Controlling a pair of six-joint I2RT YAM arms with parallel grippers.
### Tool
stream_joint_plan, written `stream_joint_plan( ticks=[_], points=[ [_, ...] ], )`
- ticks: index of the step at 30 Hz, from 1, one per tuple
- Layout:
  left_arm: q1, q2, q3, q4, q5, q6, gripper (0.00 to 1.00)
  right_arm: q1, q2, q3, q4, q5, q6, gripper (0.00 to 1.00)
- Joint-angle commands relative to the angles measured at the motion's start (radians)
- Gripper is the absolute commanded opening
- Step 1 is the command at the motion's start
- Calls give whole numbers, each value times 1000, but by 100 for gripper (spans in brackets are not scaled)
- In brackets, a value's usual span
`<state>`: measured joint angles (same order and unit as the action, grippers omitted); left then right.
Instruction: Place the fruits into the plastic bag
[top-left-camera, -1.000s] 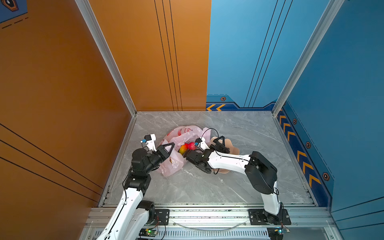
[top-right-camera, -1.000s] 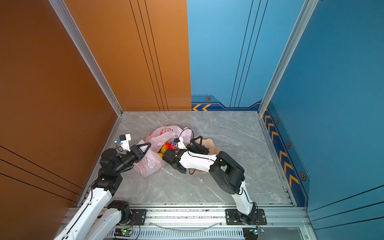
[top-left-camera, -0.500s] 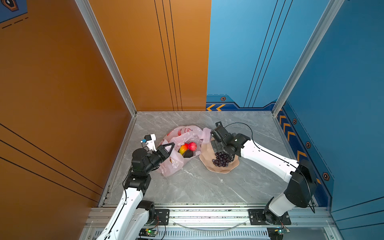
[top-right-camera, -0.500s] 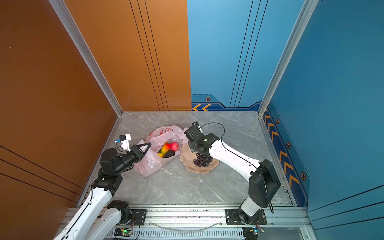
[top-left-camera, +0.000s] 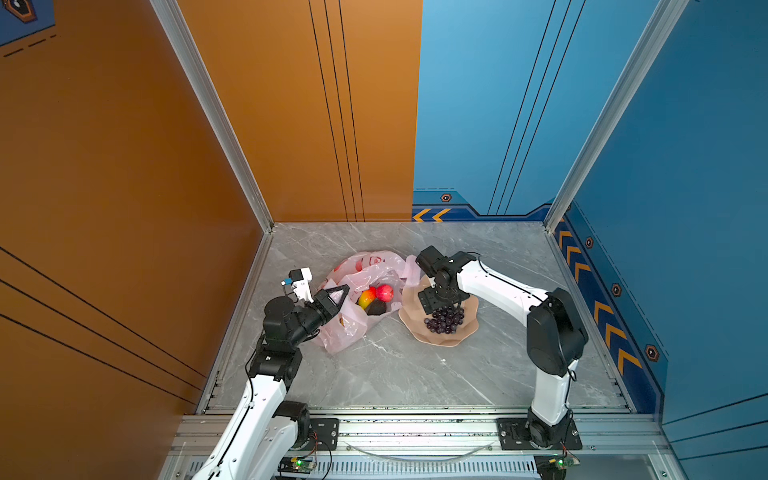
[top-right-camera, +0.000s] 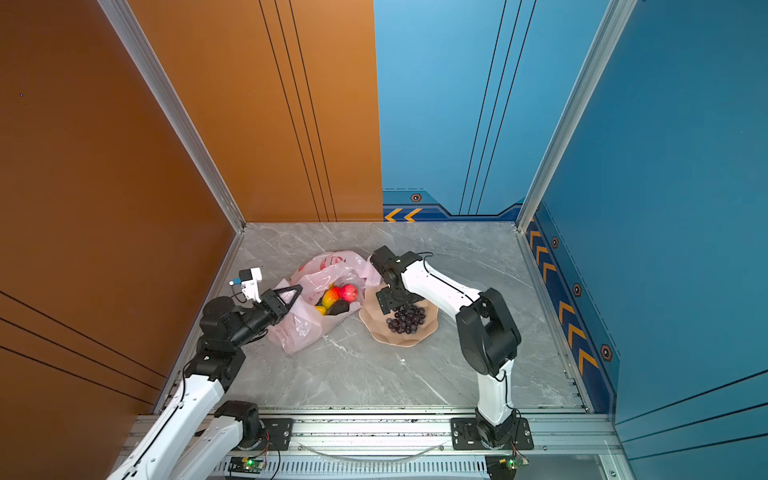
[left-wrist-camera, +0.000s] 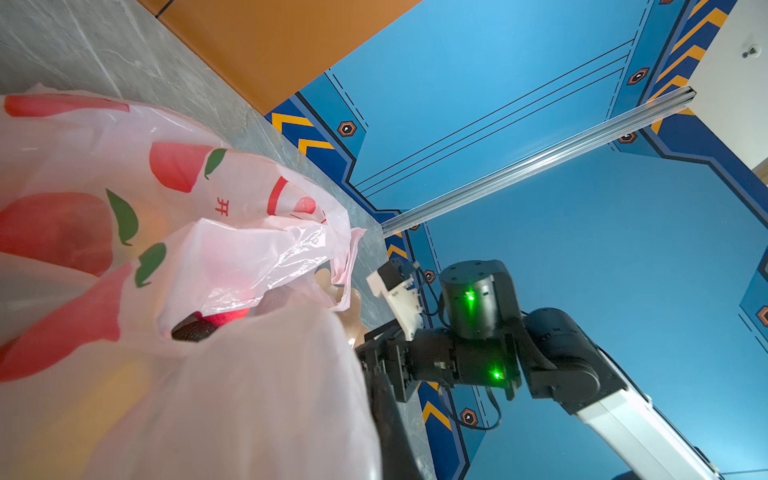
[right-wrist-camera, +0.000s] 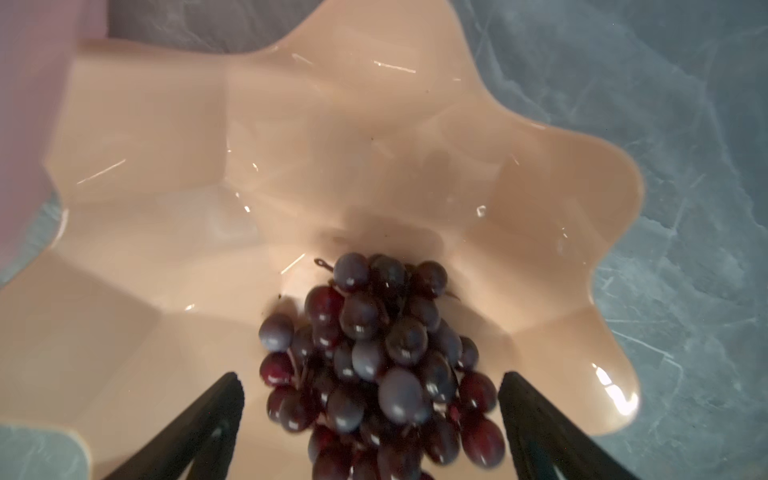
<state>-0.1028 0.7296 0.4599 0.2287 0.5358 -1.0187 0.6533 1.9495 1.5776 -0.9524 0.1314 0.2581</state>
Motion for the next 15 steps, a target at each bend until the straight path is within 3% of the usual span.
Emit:
stream_joint_plan(
  ticks=[1,10,15],
  points=[
    [3,-7,-13,21,7,3,0,-5,65,74,-78,51,-56,93],
    [8,11,-7,25,10,5,0,-7,220,176,-127,133,-94,86],
    [9,16,-6,27,7,3,0,-18,247,179,-134,146,-94,69]
  ],
)
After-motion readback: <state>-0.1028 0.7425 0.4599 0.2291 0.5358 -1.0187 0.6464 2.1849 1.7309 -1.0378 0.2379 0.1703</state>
